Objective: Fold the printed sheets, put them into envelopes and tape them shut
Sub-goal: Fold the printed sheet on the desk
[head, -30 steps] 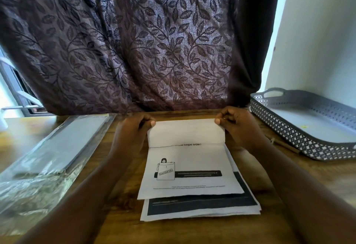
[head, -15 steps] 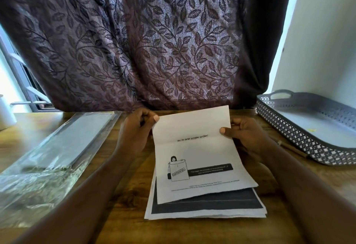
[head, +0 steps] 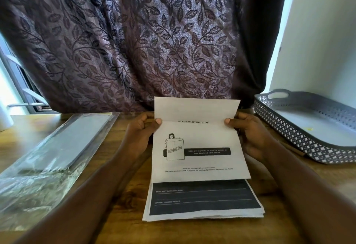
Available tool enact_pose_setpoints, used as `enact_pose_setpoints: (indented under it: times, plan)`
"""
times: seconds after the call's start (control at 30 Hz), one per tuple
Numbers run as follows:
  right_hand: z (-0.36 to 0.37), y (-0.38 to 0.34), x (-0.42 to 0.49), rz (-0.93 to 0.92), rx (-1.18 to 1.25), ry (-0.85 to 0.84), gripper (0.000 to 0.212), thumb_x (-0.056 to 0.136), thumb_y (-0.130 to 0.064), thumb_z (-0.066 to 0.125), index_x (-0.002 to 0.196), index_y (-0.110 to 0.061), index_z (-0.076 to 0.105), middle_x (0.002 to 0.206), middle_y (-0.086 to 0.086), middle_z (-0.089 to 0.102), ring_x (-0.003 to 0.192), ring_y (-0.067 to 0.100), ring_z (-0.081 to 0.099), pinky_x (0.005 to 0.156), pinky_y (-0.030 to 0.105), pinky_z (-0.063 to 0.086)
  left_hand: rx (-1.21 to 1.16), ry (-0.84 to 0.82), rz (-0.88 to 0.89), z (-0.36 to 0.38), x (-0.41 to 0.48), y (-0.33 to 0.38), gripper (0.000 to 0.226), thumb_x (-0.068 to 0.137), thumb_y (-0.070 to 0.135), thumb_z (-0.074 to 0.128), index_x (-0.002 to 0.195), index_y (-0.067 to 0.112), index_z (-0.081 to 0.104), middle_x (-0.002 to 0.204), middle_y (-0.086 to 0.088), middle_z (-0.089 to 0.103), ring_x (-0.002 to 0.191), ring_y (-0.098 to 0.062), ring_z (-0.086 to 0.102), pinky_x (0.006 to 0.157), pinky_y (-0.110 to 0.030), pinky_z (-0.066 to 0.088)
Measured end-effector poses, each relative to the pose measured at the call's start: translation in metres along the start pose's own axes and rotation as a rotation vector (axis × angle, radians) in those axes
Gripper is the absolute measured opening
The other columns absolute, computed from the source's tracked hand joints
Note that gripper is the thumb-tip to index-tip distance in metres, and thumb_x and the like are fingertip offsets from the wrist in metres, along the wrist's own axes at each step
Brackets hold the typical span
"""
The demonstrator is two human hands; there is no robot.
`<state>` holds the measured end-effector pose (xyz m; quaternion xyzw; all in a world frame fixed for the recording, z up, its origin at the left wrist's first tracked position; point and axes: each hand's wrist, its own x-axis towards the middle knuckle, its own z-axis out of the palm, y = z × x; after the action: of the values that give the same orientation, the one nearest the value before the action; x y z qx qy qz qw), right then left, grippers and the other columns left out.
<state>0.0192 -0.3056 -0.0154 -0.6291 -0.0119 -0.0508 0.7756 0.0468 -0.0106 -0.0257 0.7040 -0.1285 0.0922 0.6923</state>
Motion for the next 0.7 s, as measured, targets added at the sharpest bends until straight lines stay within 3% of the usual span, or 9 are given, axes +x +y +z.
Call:
enact_pose_setpoints:
  times: [0.13, 0.23, 0.37, 0.43, 0.5, 0.6, 0.7]
  plan:
    - [0.000, -0.006, -0.004, 0.036, 0.001, 0.002, 0.013, 0.091, 0.003, 0.055, 0.100, 0.006, 0.064, 0.094, 0.029, 0.070, 0.070, 0.034, 0.073, 0.055, 0.039, 0.060, -0.055, 0.012, 0.012, 0.001, -0.005, 0.005, 0.016, 0.096, 0.001, 0.057, 0.097, 0.011, 0.070, 0.094, -0.008, 0.077, 0.086, -0.022, 0.073, 0.076, -0.032, 0.060]
    - [0.001, -0.008, -0.005, 0.095, 0.001, -0.013, 0.019, 0.094, -0.002, 0.047, 0.090, 0.006, 0.065, 0.075, 0.022, 0.070, 0.055, 0.029, 0.069, 0.045, 0.032, 0.056, -0.065, 0.017, 0.029, 0.000, -0.008, 0.009, 0.024, 0.097, 0.001, 0.049, 0.093, 0.005, 0.073, 0.092, -0.009, 0.077, 0.083, -0.022, 0.072, 0.071, -0.031, 0.059]
    - [0.001, -0.005, -0.001, 0.104, 0.060, -0.036, 0.037, 0.095, -0.011, 0.037, 0.091, 0.007, 0.069, 0.099, 0.017, 0.076, 0.079, 0.030, 0.072, 0.063, 0.036, 0.060, -0.095, 0.023, -0.002, -0.001, -0.010, 0.010, 0.037, 0.103, 0.019, 0.043, 0.093, 0.002, 0.074, 0.095, -0.016, 0.076, 0.084, -0.029, 0.072, 0.072, -0.036, 0.057]
    - [0.001, -0.001, 0.003, 0.096, 0.013, -0.012, 0.033, 0.097, -0.016, 0.048, 0.094, 0.009, 0.070, 0.102, 0.021, 0.075, 0.086, 0.038, 0.071, 0.076, 0.046, 0.061, -0.072, 0.007, 0.003, -0.002, -0.010, 0.009, 0.031, 0.099, 0.024, 0.054, 0.094, 0.001, 0.073, 0.088, -0.012, 0.076, 0.076, -0.021, 0.072, 0.065, -0.027, 0.058]
    - [0.000, 0.005, 0.008, 0.027, -0.157, 0.023, 0.018, 0.092, -0.010, 0.064, 0.092, 0.004, 0.075, 0.101, 0.021, 0.075, 0.095, 0.042, 0.071, 0.088, 0.056, 0.058, 0.080, -0.012, 0.049, -0.003, -0.008, 0.008, 0.012, 0.092, 0.015, 0.064, 0.095, 0.006, 0.072, 0.082, -0.005, 0.076, 0.071, -0.011, 0.071, 0.061, -0.020, 0.055]
    - [0.003, 0.012, 0.010, -0.097, -0.485, 0.063, 0.009, 0.087, -0.005, 0.072, 0.086, -0.012, 0.078, 0.097, 0.008, 0.077, 0.095, 0.030, 0.072, 0.088, 0.053, 0.059, 0.200, 0.004, 0.056, 0.001, -0.006, 0.004, 0.015, 0.091, 0.003, 0.067, 0.104, 0.012, 0.068, 0.080, 0.003, 0.074, 0.069, -0.003, 0.071, 0.056, -0.015, 0.053]
    - [0.008, 0.011, 0.008, -0.196, -0.589, 0.100, 0.014, 0.087, -0.006, 0.074, 0.092, -0.018, 0.076, 0.096, 0.004, 0.075, 0.091, 0.026, 0.072, 0.086, 0.050, 0.060, 0.416, 0.023, 0.102, 0.001, -0.005, 0.003, 0.014, 0.091, 0.014, 0.071, 0.094, 0.027, 0.071, 0.079, 0.015, 0.071, 0.066, 0.005, 0.067, 0.058, -0.014, 0.051]
